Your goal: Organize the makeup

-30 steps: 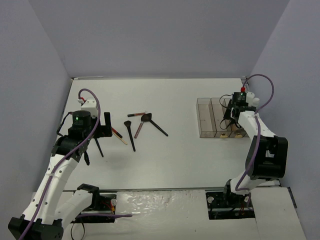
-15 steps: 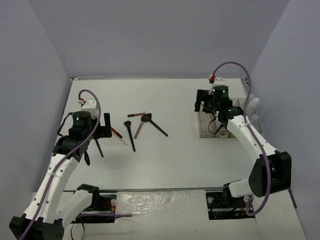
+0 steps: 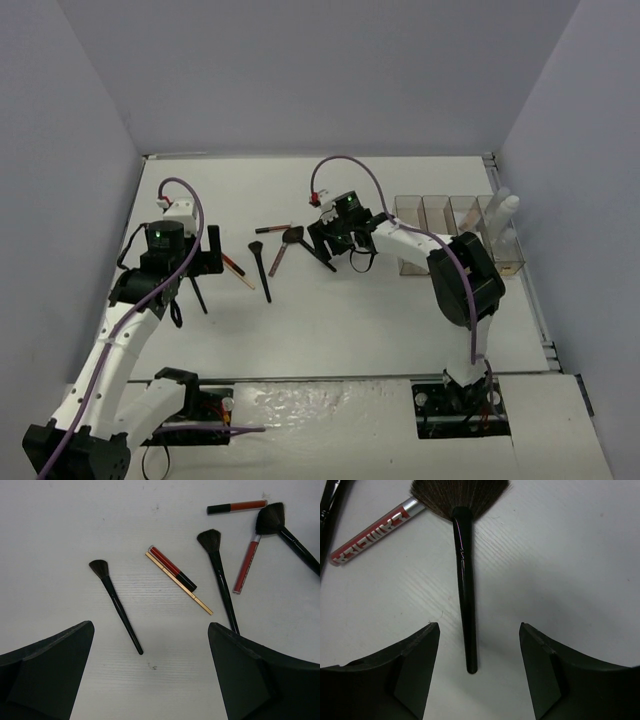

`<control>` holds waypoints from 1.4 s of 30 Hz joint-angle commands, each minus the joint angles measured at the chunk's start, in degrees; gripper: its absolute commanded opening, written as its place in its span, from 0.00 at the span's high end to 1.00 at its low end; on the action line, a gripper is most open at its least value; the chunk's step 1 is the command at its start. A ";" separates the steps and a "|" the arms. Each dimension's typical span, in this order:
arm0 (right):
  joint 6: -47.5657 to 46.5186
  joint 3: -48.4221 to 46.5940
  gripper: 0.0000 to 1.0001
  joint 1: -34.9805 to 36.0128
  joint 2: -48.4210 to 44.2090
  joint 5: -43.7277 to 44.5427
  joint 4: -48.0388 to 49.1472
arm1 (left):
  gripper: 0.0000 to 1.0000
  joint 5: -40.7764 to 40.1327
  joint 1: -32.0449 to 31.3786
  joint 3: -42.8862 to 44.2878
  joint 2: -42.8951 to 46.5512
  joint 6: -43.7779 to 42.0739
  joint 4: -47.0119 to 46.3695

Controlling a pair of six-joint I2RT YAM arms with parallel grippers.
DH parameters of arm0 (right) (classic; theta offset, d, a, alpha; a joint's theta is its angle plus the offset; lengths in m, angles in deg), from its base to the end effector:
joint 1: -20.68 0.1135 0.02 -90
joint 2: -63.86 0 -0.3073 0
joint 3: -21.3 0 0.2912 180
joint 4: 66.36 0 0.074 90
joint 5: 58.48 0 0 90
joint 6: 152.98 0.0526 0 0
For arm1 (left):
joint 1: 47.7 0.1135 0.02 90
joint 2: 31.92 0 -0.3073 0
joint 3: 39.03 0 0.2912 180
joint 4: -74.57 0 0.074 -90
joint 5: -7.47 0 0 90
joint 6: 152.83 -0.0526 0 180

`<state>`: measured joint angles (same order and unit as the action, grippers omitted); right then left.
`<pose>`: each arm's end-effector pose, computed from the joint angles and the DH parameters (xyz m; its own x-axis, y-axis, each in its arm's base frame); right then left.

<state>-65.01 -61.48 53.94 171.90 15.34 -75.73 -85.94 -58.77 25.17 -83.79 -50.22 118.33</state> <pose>0.3942 0.2760 0.2107 -0.4494 -0.3355 -0.8279 -0.7348 0.6659 0.1291 0.2191 -0.0397 0.3514 -0.5304 -0.1183 -0.8395 0.0267 0.9874 -0.1560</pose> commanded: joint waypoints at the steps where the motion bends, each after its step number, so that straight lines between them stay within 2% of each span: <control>1: -3.20 -6.97 0.40 1.89 5.15 -1.62 3.28 | 0.03 -1.51 0.52 0.77 -0.42 -0.08 -2.77; 8: -4.70 -9.60 0.51 4.68 10.75 2.50 3.28 | 0.03 -1.60 0.52 0.79 -0.41 -0.28 -2.70; 13: -4.83 -8.92 0.85 6.03 10.19 5.18 3.37 | 0.03 -1.78 0.61 0.77 -0.34 -0.21 -2.68; 16: -4.37 -6.77 0.98 6.46 6.45 7.65 3.37 | 0.03 -1.50 0.61 0.78 -0.43 -0.30 -2.77; 24: -2.12 -1.07 1.00 2.82 -11.33 20.18 0.89 | 0.03 -0.98 0.61 0.86 -0.58 -0.12 -2.77; 27: -0.96 0.95 1.00 -3.74 -17.85 25.74 -1.88 | 0.03 -0.87 0.61 0.78 -0.32 0.05 -2.77; 31: 1.43 5.58 1.00 -15.96 -24.18 26.95 -2.38 | 0.03 -0.57 0.61 0.82 -0.20 0.05 -2.82; 35: 4.66 8.65 1.00 -25.41 -24.95 25.67 -2.34 | 0.03 -0.24 0.71 0.85 -0.13 0.06 -2.80; 42: 6.11 9.21 1.00 -30.61 -18.86 23.40 -1.12 | 0.03 -0.73 0.79 0.70 0.37 0.07 -2.77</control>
<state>-60.86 -52.07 24.29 150.65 39.66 -78.89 -86.41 -58.44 24.56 -84.32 -50.23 118.30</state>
